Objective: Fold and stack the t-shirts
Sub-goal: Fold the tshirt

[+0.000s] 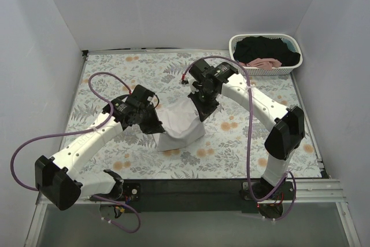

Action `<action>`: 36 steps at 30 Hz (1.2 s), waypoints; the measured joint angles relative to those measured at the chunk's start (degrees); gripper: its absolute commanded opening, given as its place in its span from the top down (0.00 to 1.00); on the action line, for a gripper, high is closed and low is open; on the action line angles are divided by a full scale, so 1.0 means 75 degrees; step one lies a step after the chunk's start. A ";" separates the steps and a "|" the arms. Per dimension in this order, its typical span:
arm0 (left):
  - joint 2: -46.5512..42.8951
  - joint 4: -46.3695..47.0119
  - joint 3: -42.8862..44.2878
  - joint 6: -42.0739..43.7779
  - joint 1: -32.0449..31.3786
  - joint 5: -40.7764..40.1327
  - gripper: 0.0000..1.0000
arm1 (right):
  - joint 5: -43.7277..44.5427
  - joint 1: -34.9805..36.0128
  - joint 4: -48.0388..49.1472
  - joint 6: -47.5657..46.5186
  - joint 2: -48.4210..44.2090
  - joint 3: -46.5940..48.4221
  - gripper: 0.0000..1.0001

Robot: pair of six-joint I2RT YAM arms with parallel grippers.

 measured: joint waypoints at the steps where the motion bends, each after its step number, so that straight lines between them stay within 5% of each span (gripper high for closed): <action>1: 0.0006 0.0064 -0.0023 0.0061 0.0050 0.0012 1.00 | 0.0000 -0.0035 -0.0041 -0.0050 0.0052 0.0076 0.99; 11: 0.0114 0.0697 -0.0134 0.0624 0.0886 0.0163 1.00 | -0.0160 -0.0405 -0.0117 -0.0303 0.0624 0.0883 0.99; 17: -0.0128 0.0941 -0.0851 0.0851 0.0772 0.0769 1.00 | -0.0338 -0.0449 0.0117 -0.0367 -0.0041 -0.0749 0.99; 23: -0.0921 0.0664 -0.1647 0.0551 -0.0653 0.0959 1.00 | -0.0490 -0.0230 0.0227 -0.0236 -0.1571 -0.3150 0.99; 30: -0.1961 0.0294 -0.2291 -0.0676 -0.3045 0.0970 1.00 | -0.1058 0.1233 0.0227 0.0239 -0.3139 -0.5138 0.99; 36: -0.2119 -0.0321 -0.2107 -0.1247 -0.3328 0.0769 1.00 | -0.1332 0.1480 -0.0015 0.0452 -0.3381 -0.5103 0.99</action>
